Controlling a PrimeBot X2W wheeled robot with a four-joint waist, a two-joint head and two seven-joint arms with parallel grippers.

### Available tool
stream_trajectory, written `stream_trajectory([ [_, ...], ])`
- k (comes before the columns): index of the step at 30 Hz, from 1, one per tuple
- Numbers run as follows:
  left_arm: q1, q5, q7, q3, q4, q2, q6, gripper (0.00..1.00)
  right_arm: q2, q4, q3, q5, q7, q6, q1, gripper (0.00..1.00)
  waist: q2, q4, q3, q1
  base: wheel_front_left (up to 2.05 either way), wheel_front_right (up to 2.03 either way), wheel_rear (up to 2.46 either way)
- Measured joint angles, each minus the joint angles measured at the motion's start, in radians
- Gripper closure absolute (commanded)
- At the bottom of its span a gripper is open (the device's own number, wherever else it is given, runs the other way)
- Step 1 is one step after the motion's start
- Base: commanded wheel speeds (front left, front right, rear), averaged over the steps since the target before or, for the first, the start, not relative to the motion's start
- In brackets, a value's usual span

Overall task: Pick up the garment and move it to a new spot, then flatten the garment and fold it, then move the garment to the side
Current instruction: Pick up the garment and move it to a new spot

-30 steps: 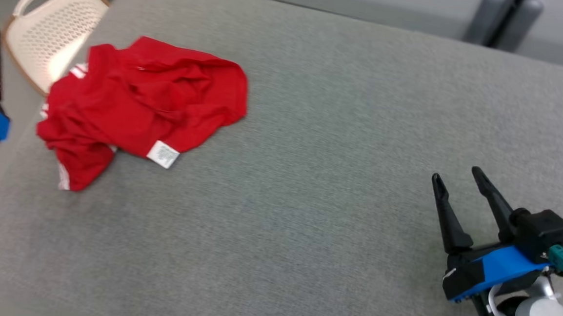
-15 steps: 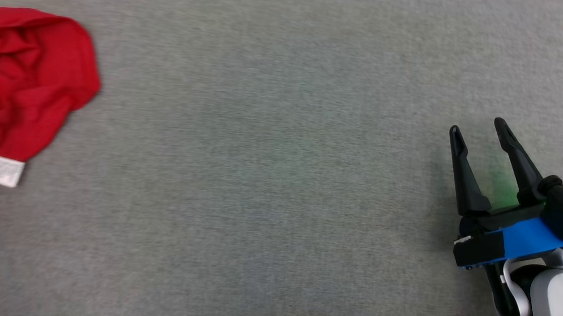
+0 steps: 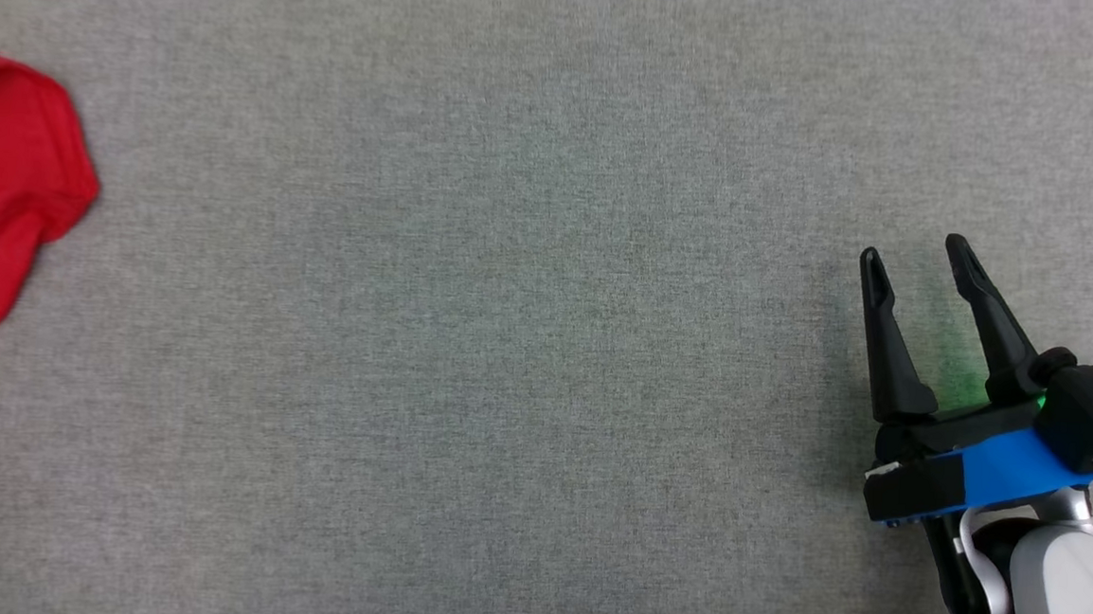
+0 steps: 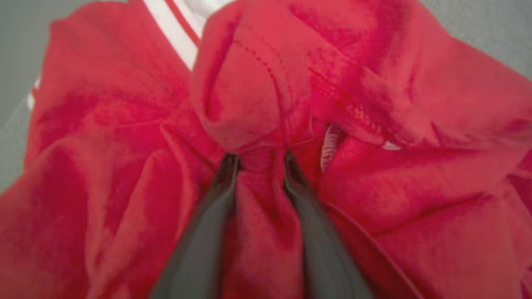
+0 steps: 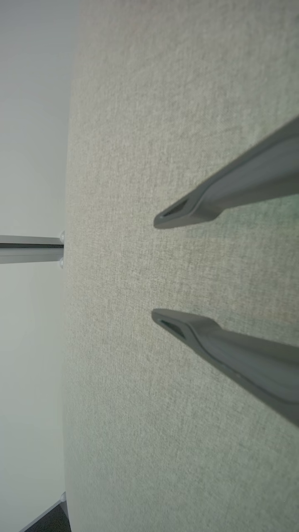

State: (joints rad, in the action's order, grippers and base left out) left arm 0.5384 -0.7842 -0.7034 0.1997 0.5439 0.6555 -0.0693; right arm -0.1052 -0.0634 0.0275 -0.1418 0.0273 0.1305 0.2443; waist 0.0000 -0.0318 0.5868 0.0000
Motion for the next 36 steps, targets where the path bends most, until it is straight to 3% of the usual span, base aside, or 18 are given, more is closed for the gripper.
stream_trajectory([
  [8, -0.066, 0.018, 0.034, -0.055, -0.053, -0.051, 0.056, 1.00, 0.003, 0.051, 0.006, -0.002, 0.006, 0.000, -0.020, 0.00, 0.0000, 0.017, -0.123, 0.0001, 0.00, 0.00, 0.00],
  [15, -0.003, 0.071, 0.064, -0.128, -0.224, -0.046, 0.103, 1.00, 0.007, 0.091, -0.002, 0.002, 0.036, 0.000, -0.075, 0.00, 0.0000, 0.036, -0.272, 0.0000, 0.00, 0.00, 0.00],
  [22, 0.072, 0.107, 0.064, -0.233, -0.392, -0.129, 0.101, 1.00, 0.019, 0.138, -0.008, 0.006, 0.066, 0.000, -0.138, 0.00, 0.0000, 0.044, -0.405, -0.0001, 0.00, 0.00, 0.00],
  [27, 0.134, 0.114, 0.063, -0.325, -0.490, -0.231, 0.098, 1.00, 0.026, 0.157, 0.004, 0.006, 0.065, 0.000, -0.156, 0.00, 0.0000, 0.027, -0.464, -0.0003, 0.00, 0.00, 0.00],
  [36, 0.257, 0.106, 0.092, -0.476, -0.507, -0.408, 0.134, 1.00, 0.038, 0.172, 0.031, -0.018, 0.061, 0.000, -0.153, 0.00, 0.0000, -0.054, -0.487, -0.0002, 0.00, 0.00, 0.00],
])
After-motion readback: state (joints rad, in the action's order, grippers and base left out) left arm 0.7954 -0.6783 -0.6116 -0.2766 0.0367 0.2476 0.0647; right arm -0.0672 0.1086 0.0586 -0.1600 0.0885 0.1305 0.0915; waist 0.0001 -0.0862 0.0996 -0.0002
